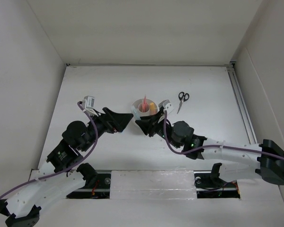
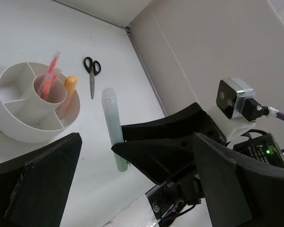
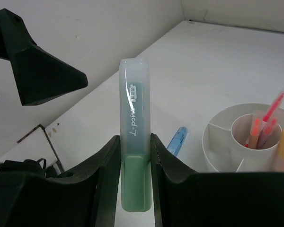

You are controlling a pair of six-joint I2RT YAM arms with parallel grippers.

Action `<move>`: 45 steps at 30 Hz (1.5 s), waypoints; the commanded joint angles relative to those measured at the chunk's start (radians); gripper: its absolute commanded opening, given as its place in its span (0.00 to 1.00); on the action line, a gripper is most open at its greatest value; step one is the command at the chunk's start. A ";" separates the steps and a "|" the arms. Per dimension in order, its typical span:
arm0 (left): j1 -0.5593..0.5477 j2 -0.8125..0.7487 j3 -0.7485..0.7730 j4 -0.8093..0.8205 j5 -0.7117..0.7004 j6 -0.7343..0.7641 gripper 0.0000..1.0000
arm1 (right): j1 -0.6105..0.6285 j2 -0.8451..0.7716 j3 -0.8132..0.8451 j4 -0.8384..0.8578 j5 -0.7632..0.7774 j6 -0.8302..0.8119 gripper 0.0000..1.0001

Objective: Sort the stationery into containers
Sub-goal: Place the pen in the storage box.

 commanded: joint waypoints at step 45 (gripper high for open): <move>0.005 0.228 0.046 0.224 -0.115 0.089 0.00 | 0.185 -0.070 0.082 -0.090 0.434 -0.070 0.99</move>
